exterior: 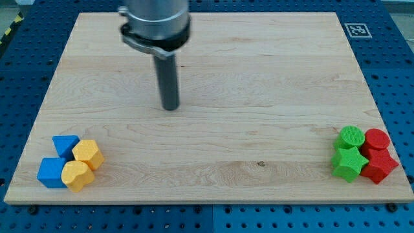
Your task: Slide your hand diagonally to the triangle
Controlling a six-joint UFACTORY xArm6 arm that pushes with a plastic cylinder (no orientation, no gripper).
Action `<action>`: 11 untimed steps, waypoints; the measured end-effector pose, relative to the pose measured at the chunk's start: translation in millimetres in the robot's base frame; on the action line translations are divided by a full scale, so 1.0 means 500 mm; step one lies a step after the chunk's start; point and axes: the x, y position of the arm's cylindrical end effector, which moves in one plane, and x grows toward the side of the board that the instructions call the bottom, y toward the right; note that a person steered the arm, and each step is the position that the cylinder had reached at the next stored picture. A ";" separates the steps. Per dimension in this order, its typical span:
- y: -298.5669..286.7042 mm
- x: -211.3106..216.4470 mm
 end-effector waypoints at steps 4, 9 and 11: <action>-0.060 -0.008; -0.189 -0.009; -0.352 0.022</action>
